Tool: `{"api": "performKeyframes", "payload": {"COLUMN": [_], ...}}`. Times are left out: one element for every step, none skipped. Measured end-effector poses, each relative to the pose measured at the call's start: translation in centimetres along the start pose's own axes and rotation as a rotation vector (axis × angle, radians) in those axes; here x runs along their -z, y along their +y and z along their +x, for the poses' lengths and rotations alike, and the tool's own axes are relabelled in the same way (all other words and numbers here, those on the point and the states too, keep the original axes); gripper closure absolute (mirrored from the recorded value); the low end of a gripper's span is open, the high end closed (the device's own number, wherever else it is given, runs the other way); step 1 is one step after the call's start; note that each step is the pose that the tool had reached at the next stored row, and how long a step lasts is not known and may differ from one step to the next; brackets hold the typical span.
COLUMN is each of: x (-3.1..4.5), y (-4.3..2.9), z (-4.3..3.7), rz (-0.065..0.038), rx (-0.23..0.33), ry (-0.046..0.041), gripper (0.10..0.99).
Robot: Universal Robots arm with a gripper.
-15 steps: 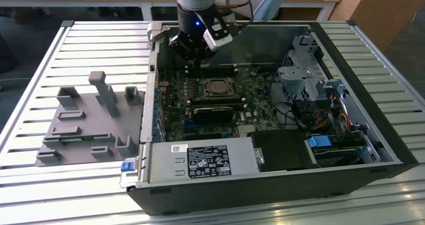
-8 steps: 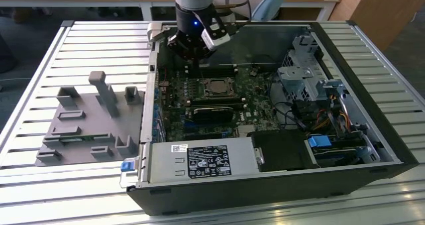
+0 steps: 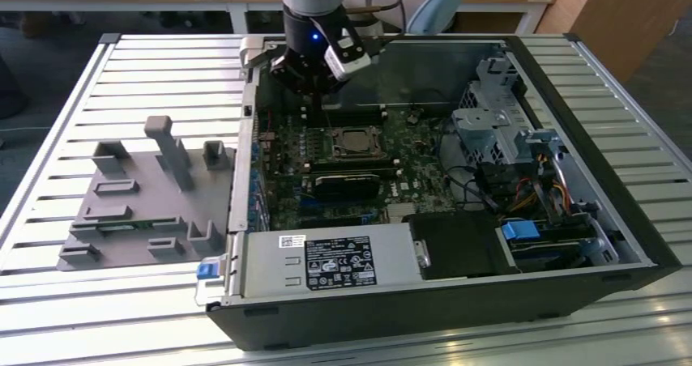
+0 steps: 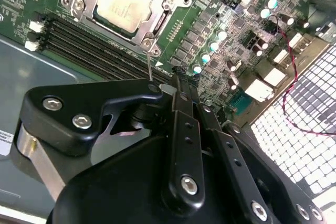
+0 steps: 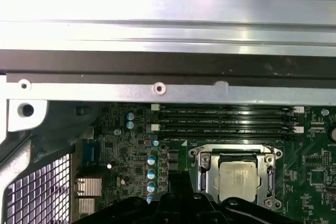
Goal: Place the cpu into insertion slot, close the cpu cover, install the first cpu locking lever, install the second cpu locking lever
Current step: 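Install the first cpu locking lever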
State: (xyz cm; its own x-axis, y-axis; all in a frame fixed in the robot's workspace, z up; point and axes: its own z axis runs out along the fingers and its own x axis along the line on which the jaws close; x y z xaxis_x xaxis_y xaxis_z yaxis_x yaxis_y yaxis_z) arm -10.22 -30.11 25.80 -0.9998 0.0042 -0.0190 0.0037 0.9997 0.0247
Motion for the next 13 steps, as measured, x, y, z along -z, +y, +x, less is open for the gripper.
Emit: {"api": "performKeyframes", "payload": {"x": [-0.04, -0.08, -0.12, -0.15, -0.19, -0.23, -0.26, -0.29, -0.32, -0.35, -0.38, -0.41, -0.43], "y": [0.1, 0.2, 0.31, 0.41, 0.51, 0.6, 0.69, 0.78, 0.86, 0.94, 1.01, 1.08, 1.13], "z": [0.01, 0.01, 0.02, 0.02, 0.02, 0.03, 0.03, 0.03, 0.03, 0.03, 0.03, 0.03, 0.03], "rz": [0.0, 0.0, 0.0, 0.0, 0.0, -0.001, -0.001, -0.001, -0.001, -0.001, -0.001, -0.001, -0.001], "rx": [0.0, 0.0, 0.0, 0.0, 0.0, 0.0, 0.0, 0.0, 0.0, 0.0, 0.0, 0.0, 0.0], "ry": [0.0, 0.0, -0.0001, -0.0001, -0.0001, -0.0001, -0.0001, 0.0, 0.0, 0.0, -0.0001, 0.0, 0.0], "gripper": [0.973, 0.973, 0.973, 0.973, 0.973, 0.973, 0.973, 0.973, 0.973, 0.973, 0.973, 0.973, 0.973]}}
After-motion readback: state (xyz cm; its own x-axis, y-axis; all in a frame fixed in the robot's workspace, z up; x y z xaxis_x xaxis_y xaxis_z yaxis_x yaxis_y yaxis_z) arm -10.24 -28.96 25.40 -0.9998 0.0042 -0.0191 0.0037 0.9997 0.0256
